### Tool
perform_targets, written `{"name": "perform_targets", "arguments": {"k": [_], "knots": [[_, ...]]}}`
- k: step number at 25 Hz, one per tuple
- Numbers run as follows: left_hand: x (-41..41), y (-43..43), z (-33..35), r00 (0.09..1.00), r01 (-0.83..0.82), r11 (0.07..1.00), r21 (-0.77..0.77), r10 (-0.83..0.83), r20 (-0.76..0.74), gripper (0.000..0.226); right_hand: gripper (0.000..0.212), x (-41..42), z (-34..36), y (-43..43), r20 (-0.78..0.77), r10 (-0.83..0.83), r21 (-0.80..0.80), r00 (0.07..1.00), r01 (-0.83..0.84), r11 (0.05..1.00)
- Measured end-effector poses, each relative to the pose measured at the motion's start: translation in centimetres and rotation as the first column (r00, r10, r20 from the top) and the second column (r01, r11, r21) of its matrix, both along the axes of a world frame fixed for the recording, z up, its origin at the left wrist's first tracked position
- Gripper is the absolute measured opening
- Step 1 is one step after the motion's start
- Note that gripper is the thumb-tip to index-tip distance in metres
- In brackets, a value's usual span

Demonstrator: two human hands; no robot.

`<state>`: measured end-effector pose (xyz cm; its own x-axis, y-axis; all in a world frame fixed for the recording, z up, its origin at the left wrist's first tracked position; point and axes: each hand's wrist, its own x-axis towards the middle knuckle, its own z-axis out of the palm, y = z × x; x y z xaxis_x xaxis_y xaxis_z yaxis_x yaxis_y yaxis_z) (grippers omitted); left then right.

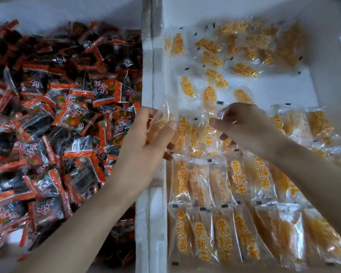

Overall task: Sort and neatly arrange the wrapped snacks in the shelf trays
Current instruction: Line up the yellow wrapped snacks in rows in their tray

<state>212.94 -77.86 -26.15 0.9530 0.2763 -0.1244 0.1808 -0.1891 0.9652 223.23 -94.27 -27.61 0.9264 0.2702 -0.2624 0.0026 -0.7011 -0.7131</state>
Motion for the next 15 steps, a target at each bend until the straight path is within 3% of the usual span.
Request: {"name": "perform_targets", "arguments": {"k": [3, 5, 10, 12, 13, 15], "knots": [[-0.4, -0.5, 0.2, 1.000, -0.009, 0.998, 0.060, 0.008, 0.016, 0.015, 0.028, -0.1, -1.6, 1.3, -0.009, 0.068, -0.020, 0.998, -0.069, 0.997], [-0.4, -0.5, 0.1, 0.999, -0.031, 0.999, 0.015, 0.032, -0.020, 0.017, 0.035, -0.2, -2.3, 1.8, 0.019, 0.157, -0.081, 0.987, -0.155, 0.985], [-0.7, -0.5, -0.2, 0.999, 0.014, 1.000, -0.010, -0.015, -0.052, 0.019, 0.051, -0.6, -2.3, 1.5, 0.220, 0.260, -0.225, 0.940, -0.210, 0.951], [-0.8, -0.6, 0.0, 0.999, 0.035, 0.999, 0.001, -0.035, -0.028, 0.020, 0.039, -1.4, -1.4, 1.3, 0.307, 0.197, -0.083, 0.931, -0.180, 0.980], [-0.7, -0.7, 0.0, 0.999, 0.037, 0.999, 0.022, -0.037, -0.020, 0.025, 0.030, -1.9, -0.5, 1.2, 0.251, 0.124, 0.100, 0.960, -0.153, 0.983], [-0.3, -0.9, -0.4, 1.000, 0.020, 0.999, 0.042, -0.019, -0.020, 0.028, 0.028, -2.9, 1.4, 0.8, -0.046, 0.108, 0.433, 0.993, -0.078, 0.898]]}}
